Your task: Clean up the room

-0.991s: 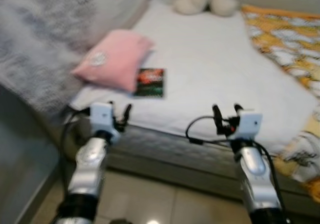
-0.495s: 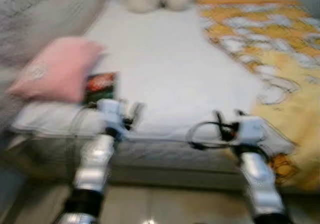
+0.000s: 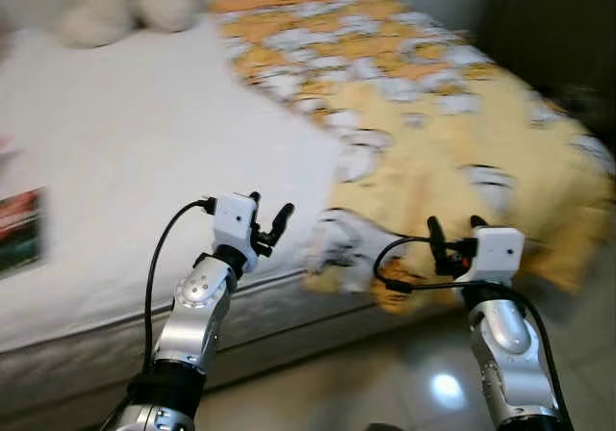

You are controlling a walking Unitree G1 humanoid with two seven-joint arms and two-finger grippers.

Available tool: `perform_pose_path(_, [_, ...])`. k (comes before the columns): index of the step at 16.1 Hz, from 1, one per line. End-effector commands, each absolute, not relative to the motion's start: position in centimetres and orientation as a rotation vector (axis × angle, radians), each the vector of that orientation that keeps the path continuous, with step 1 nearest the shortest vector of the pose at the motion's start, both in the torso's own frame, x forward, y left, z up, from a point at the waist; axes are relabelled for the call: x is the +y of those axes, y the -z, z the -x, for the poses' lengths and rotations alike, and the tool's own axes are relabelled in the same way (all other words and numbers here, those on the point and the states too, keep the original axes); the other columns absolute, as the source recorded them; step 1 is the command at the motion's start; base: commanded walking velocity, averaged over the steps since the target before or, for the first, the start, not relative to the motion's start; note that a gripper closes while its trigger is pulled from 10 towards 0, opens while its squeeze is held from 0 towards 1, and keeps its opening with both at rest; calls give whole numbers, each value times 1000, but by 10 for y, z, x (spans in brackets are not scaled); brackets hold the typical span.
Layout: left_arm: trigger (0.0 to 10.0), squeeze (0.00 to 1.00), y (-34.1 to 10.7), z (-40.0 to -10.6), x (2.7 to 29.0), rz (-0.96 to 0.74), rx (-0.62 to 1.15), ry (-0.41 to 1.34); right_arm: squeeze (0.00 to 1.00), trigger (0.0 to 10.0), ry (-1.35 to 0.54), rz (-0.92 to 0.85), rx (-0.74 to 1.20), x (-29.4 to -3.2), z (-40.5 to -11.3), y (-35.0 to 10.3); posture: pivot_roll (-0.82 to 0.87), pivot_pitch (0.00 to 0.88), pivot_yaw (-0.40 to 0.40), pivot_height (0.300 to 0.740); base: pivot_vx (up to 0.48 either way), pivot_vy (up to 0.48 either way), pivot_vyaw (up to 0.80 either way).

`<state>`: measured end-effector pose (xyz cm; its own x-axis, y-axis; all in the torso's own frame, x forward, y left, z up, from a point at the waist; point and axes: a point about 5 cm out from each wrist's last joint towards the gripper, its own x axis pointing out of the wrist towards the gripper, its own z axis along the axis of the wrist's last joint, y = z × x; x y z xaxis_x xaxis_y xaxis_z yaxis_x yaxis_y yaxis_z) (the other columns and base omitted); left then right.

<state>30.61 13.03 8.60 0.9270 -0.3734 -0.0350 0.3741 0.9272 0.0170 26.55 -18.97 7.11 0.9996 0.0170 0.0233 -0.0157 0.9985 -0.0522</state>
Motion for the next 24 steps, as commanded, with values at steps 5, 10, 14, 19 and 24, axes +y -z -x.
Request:
perform_pose_path(5, [10000,0,-75,-309,156,-103,104,260,0,10000,-36,46,-11,-182,-260,-68,-98,0,45,740,0,0,-563])
perform_pose_path(10, [10000,1000,-76,-311,161,-56,101,200,0,10000,-24,53,6,-185,-261,-68,-102,0,37,740,0,0,0])
perform_pose_path(14, [10000,1000,-67,-311,166,-22,161,132,0,10000,-37,44,12,-184,-260,-69,-101,0,27,740,0,0,0])
perform_pose_path(19, [10000,1000,-52,-321,148,-10,272,242,0,10000,-124,32,11,-172,-250,-73,-153,15,20,740,0,0,0])
perform_pose_path(24, [10000,0,-61,-328,139,-30,221,300,0,10000,-128,60,44,-174,-230,-69,-185,34,44,740,88,0,0])
